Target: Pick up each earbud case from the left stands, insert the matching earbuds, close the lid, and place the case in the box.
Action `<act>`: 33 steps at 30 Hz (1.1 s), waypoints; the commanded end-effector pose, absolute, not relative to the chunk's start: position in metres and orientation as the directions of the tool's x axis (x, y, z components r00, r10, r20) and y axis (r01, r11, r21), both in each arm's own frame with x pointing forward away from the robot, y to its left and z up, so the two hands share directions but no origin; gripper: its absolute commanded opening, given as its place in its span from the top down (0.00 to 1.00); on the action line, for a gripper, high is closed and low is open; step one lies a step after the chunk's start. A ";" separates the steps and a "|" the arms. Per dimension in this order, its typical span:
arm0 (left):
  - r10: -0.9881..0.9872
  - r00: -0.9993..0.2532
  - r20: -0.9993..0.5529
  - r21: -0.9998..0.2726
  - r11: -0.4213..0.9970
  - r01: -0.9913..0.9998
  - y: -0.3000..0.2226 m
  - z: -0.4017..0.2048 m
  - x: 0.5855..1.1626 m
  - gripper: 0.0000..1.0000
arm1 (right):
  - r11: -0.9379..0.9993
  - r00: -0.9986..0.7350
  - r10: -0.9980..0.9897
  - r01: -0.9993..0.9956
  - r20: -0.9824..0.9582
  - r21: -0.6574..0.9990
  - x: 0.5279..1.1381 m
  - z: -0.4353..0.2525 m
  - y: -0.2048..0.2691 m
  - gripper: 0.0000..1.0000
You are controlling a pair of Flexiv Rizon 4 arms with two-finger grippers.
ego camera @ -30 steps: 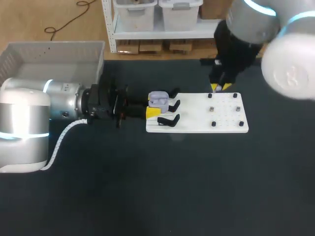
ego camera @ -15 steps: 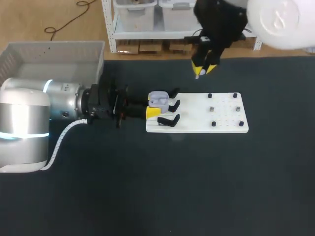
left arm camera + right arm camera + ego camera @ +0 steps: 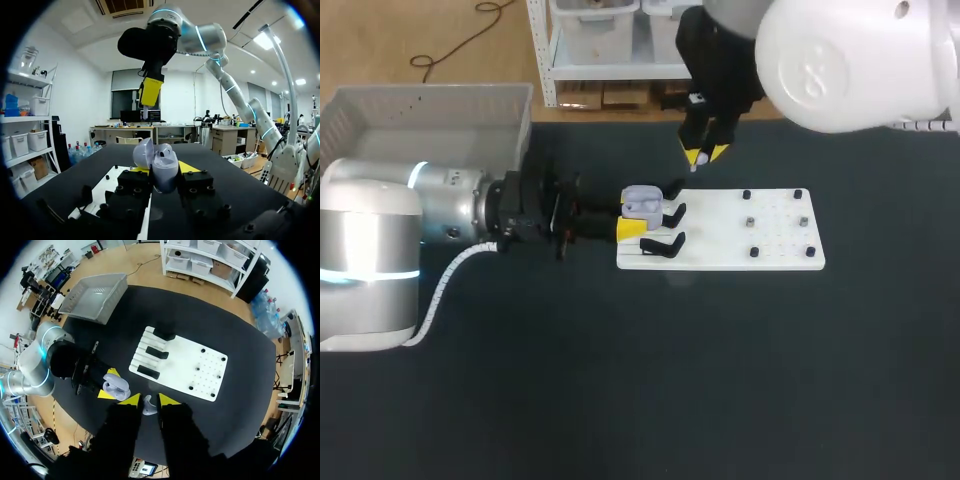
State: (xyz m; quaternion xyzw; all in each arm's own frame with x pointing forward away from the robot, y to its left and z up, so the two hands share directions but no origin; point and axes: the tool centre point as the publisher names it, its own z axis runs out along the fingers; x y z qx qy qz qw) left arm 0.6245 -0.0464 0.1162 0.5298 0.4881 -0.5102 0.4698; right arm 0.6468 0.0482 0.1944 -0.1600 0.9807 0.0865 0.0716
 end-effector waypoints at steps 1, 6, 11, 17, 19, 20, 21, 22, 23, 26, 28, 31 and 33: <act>0.037 0.005 -0.999 0.002 -0.077 0.997 -0.046 0.116 0.623 1.00 | 0.934 -0.938 -0.300 -0.325 -0.172 0.147 0.645 0.195 0.047 1.00; 0.037 0.005 -0.999 0.002 -0.077 0.997 -0.046 0.116 0.623 1.00 | 0.934 -0.938 -0.300 -0.325 -0.172 0.147 0.645 0.195 0.047 1.00; 0.037 0.005 -0.999 0.002 -0.077 0.997 -0.046 0.116 0.623 1.00 | 0.913 -0.912 -0.356 -0.386 -0.206 0.130 0.641 0.209 0.060 1.00; 0.037 0.005 -0.999 0.002 -0.077 0.997 -0.046 0.116 0.623 1.00 | 0.884 -0.882 -0.419 -0.450 -0.218 0.123 0.632 0.215 0.077 1.00; 0.037 0.005 -0.999 0.002 -0.077 0.997 -0.046 0.116 0.623 1.00 | 0.876 -0.873 -0.436 -0.468 -0.219 0.122 0.629 0.214 0.083 1.00; 0.037 0.005 -0.999 0.002 -0.077 0.997 -0.046 0.116 0.623 1.00 | 0.871 -0.869 -0.443 -0.475 -0.219 0.125 0.628 0.214 0.086 1.00; 0.037 0.005 -0.999 0.002 -0.077 0.997 -0.046 0.116 0.623 1.00 | 0.866 -0.864 -0.453 -0.485 -0.221 0.121 0.626 0.213 0.089 1.00; 0.037 0.005 -0.999 0.002 -0.077 0.997 -0.046 0.116 0.623 1.00 | 0.862 -0.861 -0.459 -0.491 -0.221 0.123 0.625 0.213 0.091 1.00; 0.037 0.005 -0.999 0.002 -0.077 0.997 -0.046 0.116 0.623 1.00 | 0.858 -0.857 -0.465 -0.498 -0.220 0.125 0.625 0.212 0.093 1.00; 0.037 0.005 -0.999 0.002 -0.077 0.997 -0.046 0.116 0.623 1.00 | 0.850 -0.851 -0.479 -0.511 -0.216 0.126 0.623 0.210 0.100 1.00; 0.037 0.005 -0.999 0.002 -0.077 0.997 -0.046 0.116 0.623 1.00 | 0.848 -0.849 -0.483 -0.515 -0.215 0.127 0.622 0.209 0.103 1.00; 0.037 0.005 -0.999 0.002 -0.077 0.997 -0.046 0.116 0.623 1.00 | 0.842 -0.845 -0.493 -0.523 -0.205 0.130 0.619 0.206 0.108 1.00; 0.037 0.005 -0.999 0.002 -0.077 0.997 -0.046 0.116 0.623 1.00 | 0.841 -0.844 -0.498 -0.526 -0.197 0.126 0.618 0.203 0.112 1.00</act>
